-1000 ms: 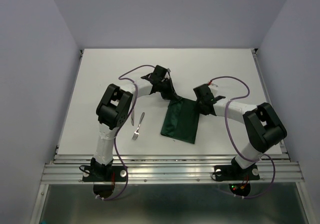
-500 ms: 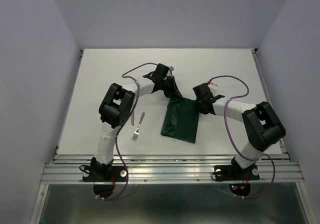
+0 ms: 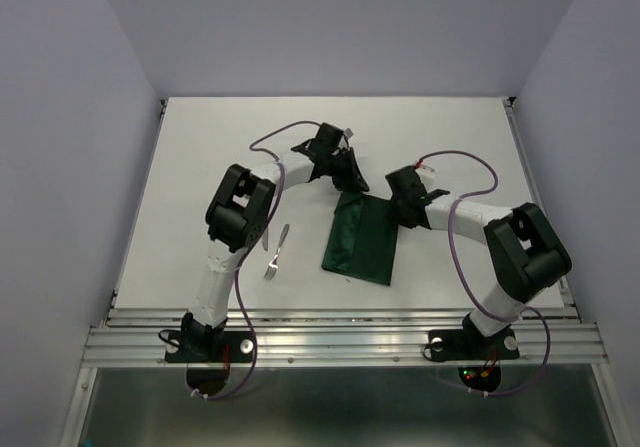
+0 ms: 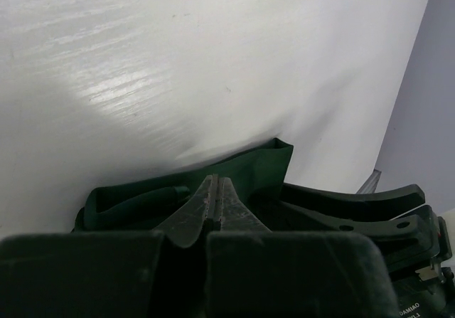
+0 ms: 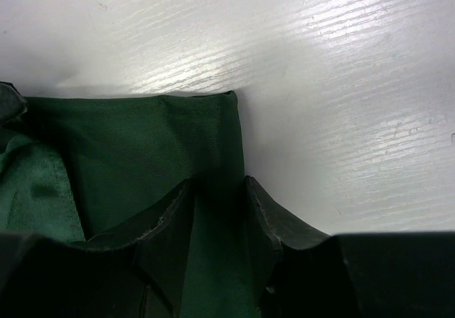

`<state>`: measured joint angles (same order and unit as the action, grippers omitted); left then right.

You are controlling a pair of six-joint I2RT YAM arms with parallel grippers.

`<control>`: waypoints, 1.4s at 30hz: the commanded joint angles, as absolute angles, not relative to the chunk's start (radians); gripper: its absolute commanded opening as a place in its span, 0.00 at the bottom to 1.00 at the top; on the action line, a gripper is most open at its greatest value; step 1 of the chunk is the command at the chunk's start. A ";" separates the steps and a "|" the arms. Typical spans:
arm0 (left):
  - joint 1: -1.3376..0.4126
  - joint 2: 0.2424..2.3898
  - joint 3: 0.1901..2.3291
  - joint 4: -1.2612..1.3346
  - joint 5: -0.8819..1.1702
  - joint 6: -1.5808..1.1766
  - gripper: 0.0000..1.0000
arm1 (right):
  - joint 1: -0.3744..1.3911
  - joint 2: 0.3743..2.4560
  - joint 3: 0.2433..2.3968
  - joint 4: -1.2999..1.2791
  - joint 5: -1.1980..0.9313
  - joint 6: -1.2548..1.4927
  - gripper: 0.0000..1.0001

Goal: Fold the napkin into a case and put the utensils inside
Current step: Pick up the 2/3-rectangle-folded napkin at the center of the board.

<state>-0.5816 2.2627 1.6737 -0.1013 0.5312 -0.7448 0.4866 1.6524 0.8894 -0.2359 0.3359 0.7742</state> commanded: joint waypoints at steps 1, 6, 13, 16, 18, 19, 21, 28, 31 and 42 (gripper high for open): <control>-0.586 2.267 1.730 -0.103 0.561 -0.719 0.00 | 0.489 1.641 0.902 -0.281 0.339 0.769 0.41; -0.584 2.221 1.743 -0.109 0.543 -0.684 0.00 | 0.489 1.623 0.904 -0.285 0.344 0.762 0.44; -0.583 2.103 1.729 -0.211 0.430 -0.548 0.00 | 0.489 1.612 0.897 -0.290 0.342 0.762 0.45; -0.583 2.063 1.683 -0.251 0.379 -0.489 0.00 | 0.489 1.608 0.896 -0.288 0.344 0.759 0.45; -0.583 2.043 1.640 -0.264 0.368 -0.457 0.00 | 0.489 1.602 0.894 -0.288 0.347 0.758 0.47; -0.583 2.033 1.628 -0.276 0.359 -0.453 0.00 | 0.489 1.601 0.896 -0.290 0.348 0.755 0.47; -0.584 2.026 1.586 -0.278 0.357 -0.446 0.00 | 0.489 1.600 0.894 -0.291 0.351 0.755 0.47; -0.584 2.056 1.542 -0.288 0.397 -0.414 0.00 | 0.489 1.614 0.900 -0.293 0.348 0.749 0.47; -0.587 2.056 1.539 -0.273 0.406 -0.417 0.00 | 0.489 1.614 0.899 -0.293 0.350 0.750 0.47; -0.591 2.143 1.629 -0.261 0.445 -0.439 0.00 | 0.489 1.611 0.902 -0.301 0.351 0.750 0.47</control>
